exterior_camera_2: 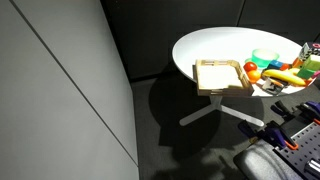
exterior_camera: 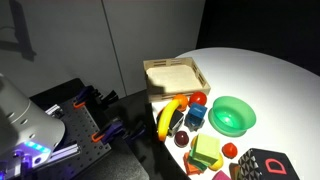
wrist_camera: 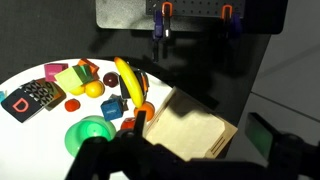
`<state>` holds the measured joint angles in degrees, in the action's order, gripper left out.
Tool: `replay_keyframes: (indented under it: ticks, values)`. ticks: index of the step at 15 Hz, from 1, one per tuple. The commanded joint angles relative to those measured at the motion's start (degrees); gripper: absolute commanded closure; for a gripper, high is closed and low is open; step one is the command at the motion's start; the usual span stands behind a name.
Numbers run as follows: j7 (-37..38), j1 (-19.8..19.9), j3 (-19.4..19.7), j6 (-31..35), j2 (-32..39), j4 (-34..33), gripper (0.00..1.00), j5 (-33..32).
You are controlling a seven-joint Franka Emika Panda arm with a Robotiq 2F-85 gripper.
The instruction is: Put the banana onto the tray
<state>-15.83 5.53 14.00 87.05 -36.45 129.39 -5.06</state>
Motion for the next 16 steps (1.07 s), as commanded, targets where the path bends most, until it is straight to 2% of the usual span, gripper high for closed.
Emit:
replay_keyframes:
  ticks: [1, 8, 16]
  values:
    - [-0.15, 0.3, -0.23, -0.14, 0.12, -0.17, 0.0, 0.14]
    - [0.15, 0.35, -0.31, 0.37, 0.31, 0.17, 0.0, 0.08]
    - [1.97, 0.7, -0.78, 9.5, 3.2, 3.54, 0.0, 0.08]
